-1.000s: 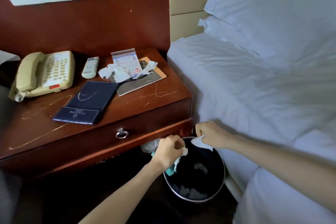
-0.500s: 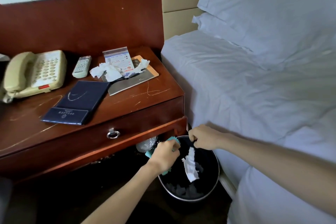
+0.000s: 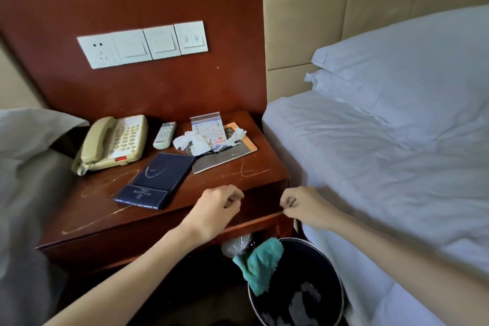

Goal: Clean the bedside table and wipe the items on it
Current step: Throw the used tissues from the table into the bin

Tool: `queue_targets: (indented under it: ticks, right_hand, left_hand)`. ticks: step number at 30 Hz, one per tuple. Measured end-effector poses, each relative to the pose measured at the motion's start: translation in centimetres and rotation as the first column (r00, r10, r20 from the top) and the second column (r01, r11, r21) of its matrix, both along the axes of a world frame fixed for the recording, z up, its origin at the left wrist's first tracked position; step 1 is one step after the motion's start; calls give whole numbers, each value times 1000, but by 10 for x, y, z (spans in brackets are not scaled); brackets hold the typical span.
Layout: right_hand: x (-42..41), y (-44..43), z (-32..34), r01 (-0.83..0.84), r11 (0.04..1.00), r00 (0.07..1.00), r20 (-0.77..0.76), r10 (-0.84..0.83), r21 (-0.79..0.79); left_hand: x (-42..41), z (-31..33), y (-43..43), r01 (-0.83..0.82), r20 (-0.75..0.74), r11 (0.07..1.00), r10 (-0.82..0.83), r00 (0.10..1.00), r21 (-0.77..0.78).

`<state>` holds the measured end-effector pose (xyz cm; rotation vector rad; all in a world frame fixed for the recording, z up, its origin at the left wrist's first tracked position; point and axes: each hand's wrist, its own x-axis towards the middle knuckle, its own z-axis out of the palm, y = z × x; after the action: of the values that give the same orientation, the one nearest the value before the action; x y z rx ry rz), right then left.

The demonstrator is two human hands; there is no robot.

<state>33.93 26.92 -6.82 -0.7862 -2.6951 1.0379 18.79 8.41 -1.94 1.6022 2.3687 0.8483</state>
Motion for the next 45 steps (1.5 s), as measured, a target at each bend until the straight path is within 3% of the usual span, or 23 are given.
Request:
queue_targets:
  ticks: [4,7,10,15,24,31,36,41,45]
  right_hand:
    - [-13,3,21,13,1000,998,-63,-14,-15]
    - [-48,9,58,46,997,979,-194,-57,-64]
    - [-89,13,88,19,998,960,-277,-37,-67]
    - [-142,21,95,72,996,964,-260,-55,56]
    - [-204,33,81,103,957,994,-74,-86,271]
    - [-224,40,58,72,947,997,-7,-74,312]
    - [-221,40,49,88,941,994,-82,-65,325]
    - [-221,41,43,85,917,995,-86,-56,389]
    - [-225,43,43,98,916,992,-111,-59,390]
  left_hand:
    - [-23,31,-5,-27,-64,996,32,997,81]
    - [-48,45,-5,-67,-118,989,82,990,132]
    - [-78,54,1,-111,-152,987,128,980,118]
    - [-139,54,23,-165,-214,986,168,962,32]
    - [-208,18,54,-289,-160,955,276,948,-60]
    - [-226,-3,84,-262,-156,948,235,959,-182]
    - [-224,-13,90,-286,-203,954,263,943,-93]
    - [-224,-17,88,-239,-94,970,243,965,55]
    - [-221,-16,86,-217,-97,971,226,969,97]
